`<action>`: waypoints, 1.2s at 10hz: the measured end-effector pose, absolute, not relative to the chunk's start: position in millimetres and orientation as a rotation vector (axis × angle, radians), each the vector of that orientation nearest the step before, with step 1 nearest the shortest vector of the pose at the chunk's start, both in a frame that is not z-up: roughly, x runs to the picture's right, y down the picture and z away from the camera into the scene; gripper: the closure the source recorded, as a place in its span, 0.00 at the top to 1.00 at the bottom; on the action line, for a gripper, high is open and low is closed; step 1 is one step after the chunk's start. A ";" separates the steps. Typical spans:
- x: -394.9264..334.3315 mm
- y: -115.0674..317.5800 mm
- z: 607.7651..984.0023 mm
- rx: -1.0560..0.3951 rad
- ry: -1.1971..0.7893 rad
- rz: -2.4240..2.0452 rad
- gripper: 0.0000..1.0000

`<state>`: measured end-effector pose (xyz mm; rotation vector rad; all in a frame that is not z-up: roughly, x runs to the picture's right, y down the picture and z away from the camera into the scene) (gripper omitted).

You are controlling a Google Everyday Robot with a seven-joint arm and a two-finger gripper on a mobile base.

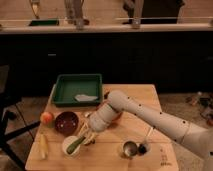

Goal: Place pepper in paper cup

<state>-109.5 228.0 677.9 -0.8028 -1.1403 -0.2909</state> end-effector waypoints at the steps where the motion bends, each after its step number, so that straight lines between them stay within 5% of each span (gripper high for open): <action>1: -112.4 227.0 677.2 -0.804 -1.144 -0.294 0.03; 12: -149.5 214.5 660.2 -0.805 -1.282 -0.322 0.00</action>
